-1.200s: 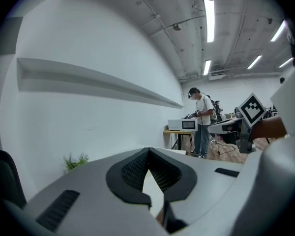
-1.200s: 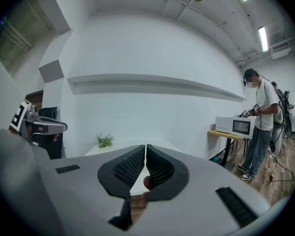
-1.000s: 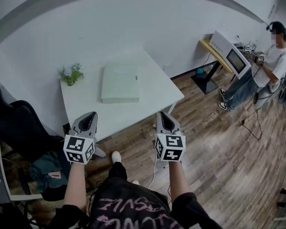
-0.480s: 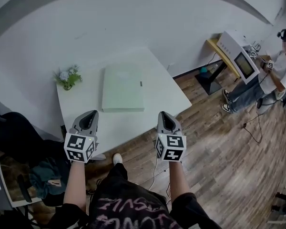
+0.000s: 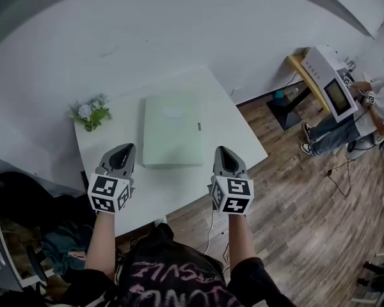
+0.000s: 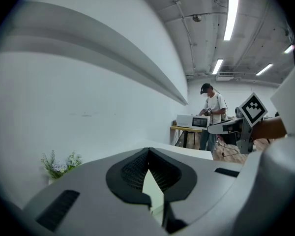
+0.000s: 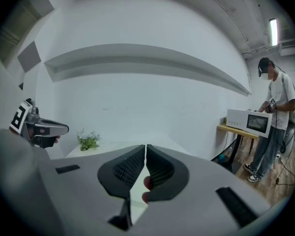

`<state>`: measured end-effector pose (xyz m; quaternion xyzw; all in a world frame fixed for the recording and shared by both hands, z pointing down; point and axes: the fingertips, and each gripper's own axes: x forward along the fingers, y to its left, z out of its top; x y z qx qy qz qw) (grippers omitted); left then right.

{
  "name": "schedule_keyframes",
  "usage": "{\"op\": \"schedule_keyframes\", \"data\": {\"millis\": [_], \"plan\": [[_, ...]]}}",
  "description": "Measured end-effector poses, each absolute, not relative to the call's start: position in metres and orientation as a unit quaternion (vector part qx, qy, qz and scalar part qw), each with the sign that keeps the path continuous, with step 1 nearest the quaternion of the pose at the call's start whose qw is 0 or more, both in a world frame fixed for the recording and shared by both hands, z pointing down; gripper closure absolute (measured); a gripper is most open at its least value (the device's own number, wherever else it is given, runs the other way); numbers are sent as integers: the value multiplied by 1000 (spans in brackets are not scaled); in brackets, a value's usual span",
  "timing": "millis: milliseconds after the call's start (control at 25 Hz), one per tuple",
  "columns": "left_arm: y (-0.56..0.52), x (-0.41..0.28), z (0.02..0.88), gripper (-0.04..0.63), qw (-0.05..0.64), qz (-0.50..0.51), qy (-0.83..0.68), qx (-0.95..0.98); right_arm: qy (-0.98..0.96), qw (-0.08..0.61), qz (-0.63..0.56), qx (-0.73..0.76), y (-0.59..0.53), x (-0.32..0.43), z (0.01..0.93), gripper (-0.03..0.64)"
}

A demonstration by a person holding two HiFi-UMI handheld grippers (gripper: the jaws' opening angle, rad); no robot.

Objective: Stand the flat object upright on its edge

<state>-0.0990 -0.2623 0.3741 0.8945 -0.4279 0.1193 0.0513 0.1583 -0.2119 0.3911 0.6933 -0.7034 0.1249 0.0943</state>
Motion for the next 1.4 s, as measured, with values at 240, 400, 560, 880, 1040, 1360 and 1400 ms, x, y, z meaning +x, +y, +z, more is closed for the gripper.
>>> {"op": "schedule_keyframes", "data": {"millis": [240, 400, 560, 880, 1040, 1360, 1400], "plan": [[-290, -102, 382, 580, 64, 121, -421, 897, -701, 103, 133, 693, -237, 149, 395, 589], [-301, -102, 388, 580, 70, 125, -418, 897, -700, 106, 146, 691, -246, 150, 400, 589], [-311, -98, 396, 580, 83, 130, -422, 893, -703, 110, 162, 683, -255, 154, 409, 589], [-330, -86, 417, 580, 104, 148, -442, 878, -721, 125, 189, 655, -283, 166, 441, 589], [-340, -81, 430, 580, 113, 160, -449, 872, -728, 130, 204, 641, -298, 171, 458, 589], [-353, -74, 467, 580, 138, 187, -447, 864, -736, 146, 244, 614, -314, 168, 499, 589], [-354, -74, 471, 580, 140, 192, -446, 863, -735, 150, 250, 612, -315, 168, 505, 589]]}}
